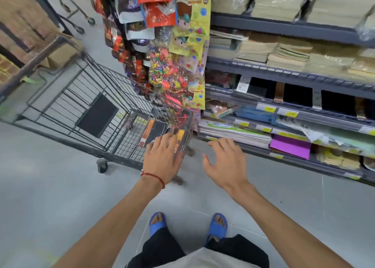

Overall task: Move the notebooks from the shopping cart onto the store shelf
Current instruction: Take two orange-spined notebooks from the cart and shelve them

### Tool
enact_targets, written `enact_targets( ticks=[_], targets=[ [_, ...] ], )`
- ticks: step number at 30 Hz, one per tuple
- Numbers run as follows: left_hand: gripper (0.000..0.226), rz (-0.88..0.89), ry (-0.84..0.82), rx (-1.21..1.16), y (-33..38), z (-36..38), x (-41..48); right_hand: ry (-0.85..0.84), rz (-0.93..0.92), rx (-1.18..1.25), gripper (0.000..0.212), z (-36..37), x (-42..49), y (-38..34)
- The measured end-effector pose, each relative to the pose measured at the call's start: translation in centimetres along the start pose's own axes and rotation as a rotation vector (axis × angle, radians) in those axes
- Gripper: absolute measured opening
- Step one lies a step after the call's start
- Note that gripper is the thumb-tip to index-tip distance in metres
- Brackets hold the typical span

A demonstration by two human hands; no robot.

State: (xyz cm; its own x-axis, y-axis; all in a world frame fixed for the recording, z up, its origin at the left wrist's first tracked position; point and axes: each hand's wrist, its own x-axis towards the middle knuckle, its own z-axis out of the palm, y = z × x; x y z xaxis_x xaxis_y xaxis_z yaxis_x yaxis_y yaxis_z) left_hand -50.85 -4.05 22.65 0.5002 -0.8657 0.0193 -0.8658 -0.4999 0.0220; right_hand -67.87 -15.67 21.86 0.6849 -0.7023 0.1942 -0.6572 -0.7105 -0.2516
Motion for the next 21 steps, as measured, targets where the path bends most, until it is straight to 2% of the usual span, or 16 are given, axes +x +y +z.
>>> enact_targets(
  ticks=[7, 13, 21],
  targets=[
    [0.051, -0.024, -0.006, -0.03, -9.7, 0.2, -1.8, 0.003, 0.021, 0.057, 0.033, 2.9, 0.8, -9.7],
    [0.053, 0.032, -0.03, -0.063, -18.8, 0.2, -1.5, 0.019, 0.131, 0.114, 0.034, 5.9, 2.5, -17.8],
    [0.05, 0.119, -0.076, -0.082, -25.8, 1.2, 2.9, -0.027, 0.239, 0.091, 0.034, 7.9, 6.6, -23.3]
  ],
)
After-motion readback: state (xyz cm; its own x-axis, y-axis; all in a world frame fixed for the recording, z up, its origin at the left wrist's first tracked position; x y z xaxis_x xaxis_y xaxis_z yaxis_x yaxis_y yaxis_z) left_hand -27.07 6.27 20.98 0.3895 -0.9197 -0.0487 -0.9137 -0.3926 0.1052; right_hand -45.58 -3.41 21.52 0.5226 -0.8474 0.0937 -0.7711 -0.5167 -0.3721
